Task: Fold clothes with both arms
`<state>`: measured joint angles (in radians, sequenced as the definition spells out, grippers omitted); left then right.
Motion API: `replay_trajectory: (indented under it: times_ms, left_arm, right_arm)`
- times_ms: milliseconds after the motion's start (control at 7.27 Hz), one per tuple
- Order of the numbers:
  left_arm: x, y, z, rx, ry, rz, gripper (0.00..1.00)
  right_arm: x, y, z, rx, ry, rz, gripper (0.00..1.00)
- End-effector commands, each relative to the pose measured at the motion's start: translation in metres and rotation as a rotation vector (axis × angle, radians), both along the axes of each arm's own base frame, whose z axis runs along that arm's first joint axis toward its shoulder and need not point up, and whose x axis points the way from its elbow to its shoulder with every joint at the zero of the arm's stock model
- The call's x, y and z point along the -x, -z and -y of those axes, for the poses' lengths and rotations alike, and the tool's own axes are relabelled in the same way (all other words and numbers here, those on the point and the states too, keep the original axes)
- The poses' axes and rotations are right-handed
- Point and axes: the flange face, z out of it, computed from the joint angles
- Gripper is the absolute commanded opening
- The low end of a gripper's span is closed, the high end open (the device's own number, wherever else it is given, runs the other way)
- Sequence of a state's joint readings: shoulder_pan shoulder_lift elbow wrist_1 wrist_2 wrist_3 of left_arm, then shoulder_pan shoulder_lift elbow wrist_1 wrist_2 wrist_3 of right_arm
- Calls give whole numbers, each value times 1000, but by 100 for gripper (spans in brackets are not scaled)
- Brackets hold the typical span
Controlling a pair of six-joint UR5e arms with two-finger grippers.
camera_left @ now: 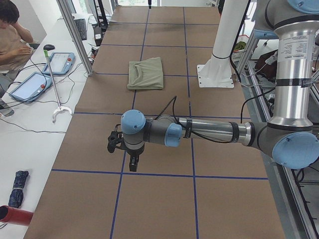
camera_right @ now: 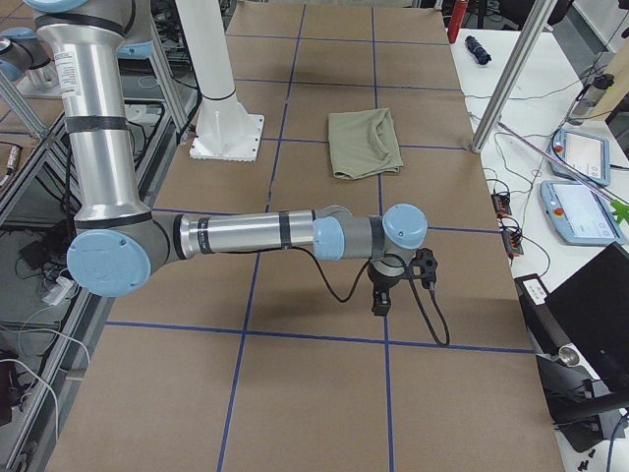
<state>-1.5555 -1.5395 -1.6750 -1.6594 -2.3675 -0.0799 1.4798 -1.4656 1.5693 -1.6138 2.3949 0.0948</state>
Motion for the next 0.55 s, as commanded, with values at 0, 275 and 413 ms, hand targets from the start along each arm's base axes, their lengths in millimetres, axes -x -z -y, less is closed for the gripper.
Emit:
replay_trajectory:
  times_ms: [0, 275, 413]
  left_arm:
    - [1, 3, 2, -2, 4, 11, 100]
    - [1, 4, 2, -4, 4, 9, 100]
    - [1, 13, 3, -21, 3, 9, 100]
  right_arm:
    - [-1, -8, -9, 14, 2, 4, 100]
    - [4, -2, -8, 1, 12, 5, 100]
    - [6, 0, -6, -3, 15, 7, 100]
